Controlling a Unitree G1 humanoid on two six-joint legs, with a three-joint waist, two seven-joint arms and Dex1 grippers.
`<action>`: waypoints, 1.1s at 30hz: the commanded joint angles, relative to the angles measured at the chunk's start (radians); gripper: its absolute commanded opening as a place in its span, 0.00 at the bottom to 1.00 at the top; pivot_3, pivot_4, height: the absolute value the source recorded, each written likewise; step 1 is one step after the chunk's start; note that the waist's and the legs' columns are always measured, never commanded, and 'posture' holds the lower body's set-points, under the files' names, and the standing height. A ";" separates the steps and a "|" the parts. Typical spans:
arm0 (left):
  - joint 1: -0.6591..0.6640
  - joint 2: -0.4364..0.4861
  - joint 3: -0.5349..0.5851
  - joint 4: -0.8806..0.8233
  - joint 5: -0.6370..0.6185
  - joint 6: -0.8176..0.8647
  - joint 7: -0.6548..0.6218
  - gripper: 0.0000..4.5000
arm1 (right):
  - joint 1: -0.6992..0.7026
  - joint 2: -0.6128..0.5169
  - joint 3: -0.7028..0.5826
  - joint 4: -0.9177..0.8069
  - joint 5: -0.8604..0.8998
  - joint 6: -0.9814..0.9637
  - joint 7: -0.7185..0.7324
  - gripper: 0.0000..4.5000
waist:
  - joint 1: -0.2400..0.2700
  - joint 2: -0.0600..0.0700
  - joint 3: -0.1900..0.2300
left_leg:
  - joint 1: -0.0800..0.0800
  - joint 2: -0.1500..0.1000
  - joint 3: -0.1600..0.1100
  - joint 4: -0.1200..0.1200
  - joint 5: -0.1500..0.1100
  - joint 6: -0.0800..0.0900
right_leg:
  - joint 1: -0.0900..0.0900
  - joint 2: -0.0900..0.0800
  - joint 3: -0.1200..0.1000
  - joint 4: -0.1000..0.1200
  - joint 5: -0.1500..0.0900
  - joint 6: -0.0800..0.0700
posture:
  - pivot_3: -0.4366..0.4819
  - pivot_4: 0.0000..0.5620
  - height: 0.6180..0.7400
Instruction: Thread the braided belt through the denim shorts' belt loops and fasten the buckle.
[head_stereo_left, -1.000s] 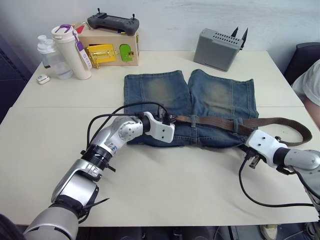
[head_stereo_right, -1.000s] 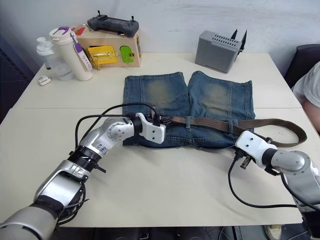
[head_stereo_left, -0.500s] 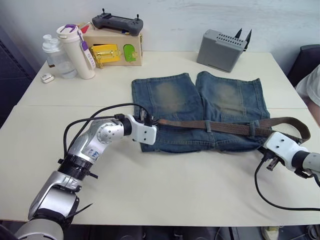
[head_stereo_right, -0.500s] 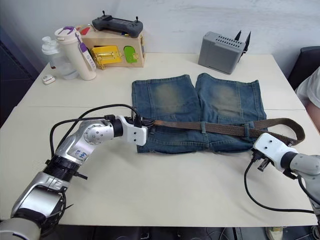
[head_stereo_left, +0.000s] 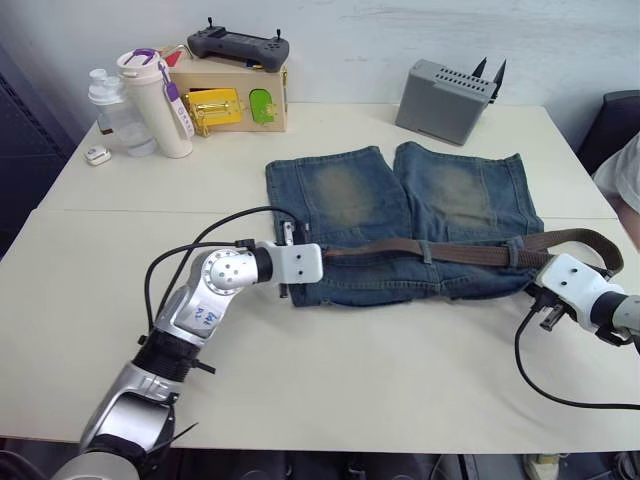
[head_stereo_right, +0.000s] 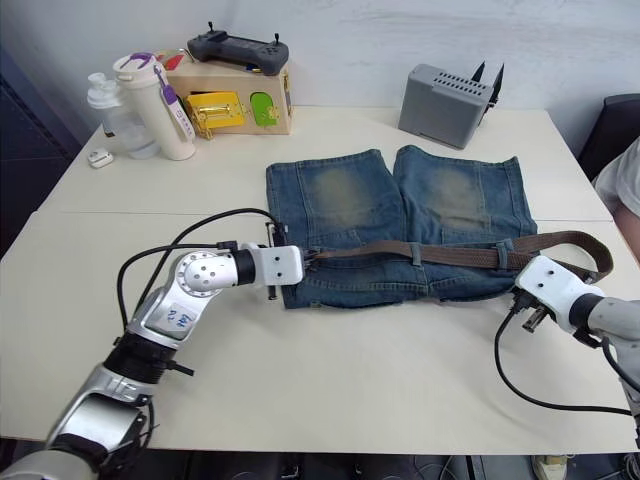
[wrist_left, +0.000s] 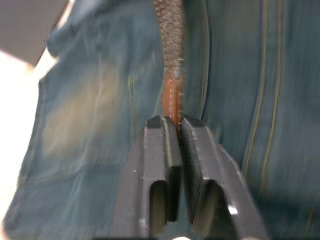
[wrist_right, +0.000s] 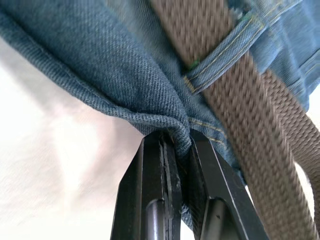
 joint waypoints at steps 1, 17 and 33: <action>-0.006 -0.079 0.099 -0.128 -0.218 0.185 -0.051 0.47 | -0.060 -0.043 -0.017 0.122 -0.036 -0.123 -0.008 0.00 | 0.000 0.000 0.000 | 0.000 0.000 0.000 0.000 0.000 0.000 | 0.000 0.000 0.000 0.000 0.000 0.000 | 0.48 0.27 0.97; 0.050 -0.019 0.131 -0.164 -0.278 0.345 -0.057 0.58 | -0.459 -0.034 0.110 0.810 -0.161 -0.548 -0.119 0.00 | -0.025 0.003 -0.001 | 0.002 0.000 0.002 -0.002 0.000 -0.001 | 0.000 0.001 0.002 0.000 0.000 -0.001 | 0.48 0.27 0.97; 0.023 0.012 0.207 -0.033 -0.428 0.357 -0.136 0.60 | -0.074 0.225 -0.474 -0.407 1.129 0.654 -0.375 0.99 | -0.031 0.003 -0.003 | 0.006 0.003 -0.002 -0.004 0.000 -0.003 | 0.005 0.002 0.001 -0.001 0.000 -0.001 | 0.48 0.27 0.97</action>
